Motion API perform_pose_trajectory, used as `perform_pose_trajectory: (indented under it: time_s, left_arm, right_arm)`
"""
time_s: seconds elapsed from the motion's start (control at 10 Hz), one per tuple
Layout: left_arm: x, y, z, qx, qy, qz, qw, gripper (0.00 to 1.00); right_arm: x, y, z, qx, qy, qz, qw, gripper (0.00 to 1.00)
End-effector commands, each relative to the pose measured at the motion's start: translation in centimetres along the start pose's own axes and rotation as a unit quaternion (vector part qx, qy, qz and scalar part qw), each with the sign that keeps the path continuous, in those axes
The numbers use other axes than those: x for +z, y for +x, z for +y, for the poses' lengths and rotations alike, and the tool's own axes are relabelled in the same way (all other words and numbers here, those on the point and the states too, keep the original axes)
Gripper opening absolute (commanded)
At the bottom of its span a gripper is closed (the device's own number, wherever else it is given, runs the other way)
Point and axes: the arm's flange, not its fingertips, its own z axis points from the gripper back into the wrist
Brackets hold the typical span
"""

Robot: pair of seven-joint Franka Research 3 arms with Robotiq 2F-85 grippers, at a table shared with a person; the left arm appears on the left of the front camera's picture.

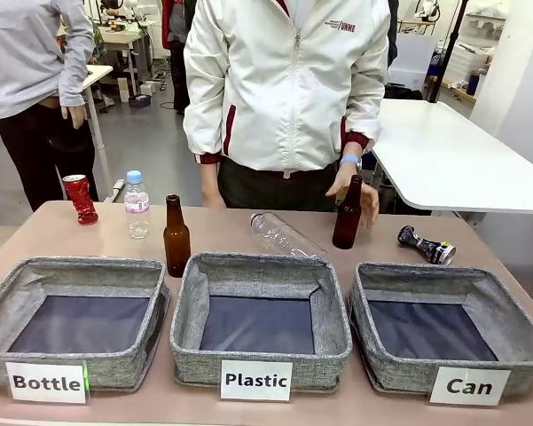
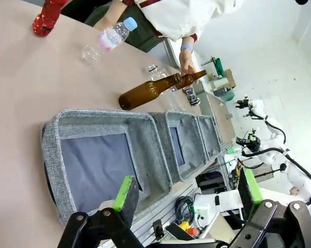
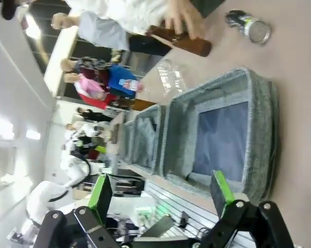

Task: Sort the can waste into the basket.
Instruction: Pick up the can waste from the table and place it in the right Fabric basket.

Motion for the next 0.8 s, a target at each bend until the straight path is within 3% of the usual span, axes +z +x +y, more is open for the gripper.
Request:
perform_pose_trajectory:
  time_s: [0.0, 0.1, 0.2, 0.3, 0.4, 0.5, 0.7]
  left_arm:
    - [0.2, 0.2, 0.1, -0.013, -0.007, 0.001, 1.0, 1.0]
    - [0.2, 0.2, 0.1, -0.013, -0.007, 0.001, 1.0, 1.0]
    - [0.2, 0.2, 0.1, -0.013, -0.007, 0.001, 1.0, 1.0]
    - [0.2, 0.2, 0.1, -0.013, -0.007, 0.001, 1.0, 1.0]
    - [0.2, 0.2, 0.1, -0.013, -0.007, 0.001, 1.0, 1.0]
    - [0.2, 0.2, 0.1, -0.013, -0.007, 0.001, 1.0, 1.0]
    - [0.2, 0.2, 0.1, -0.013, -0.007, 0.001, 1.0, 1.0]
  right_arm:
    - [-4.6, 0.6, 5.8, 0.056, -0.155, 0.028, 0.986, 1.0]
    - [-7.7, 1.7, 9.3, 0.091, -0.249, 0.044, 0.963, 1.0]
    - [-10.8, 3.1, 11.6, 0.107, -0.362, 0.04, 0.925, 1.0]
    - [-14.3, 4.5, 13.3, 0.127, -0.433, 0.063, 0.89, 1.0]
    - [-17.0, 5.0, 14.6, 0.152, -0.454, 0.088, 0.873, 1.0]
    - [-19.3, 5.4, 15.5, 0.161, -0.458, 0.098, 0.869, 1.0]
    - [-23.7, 7.0, 15.9, 0.158, -0.484, 0.09, 0.856, 1.0]
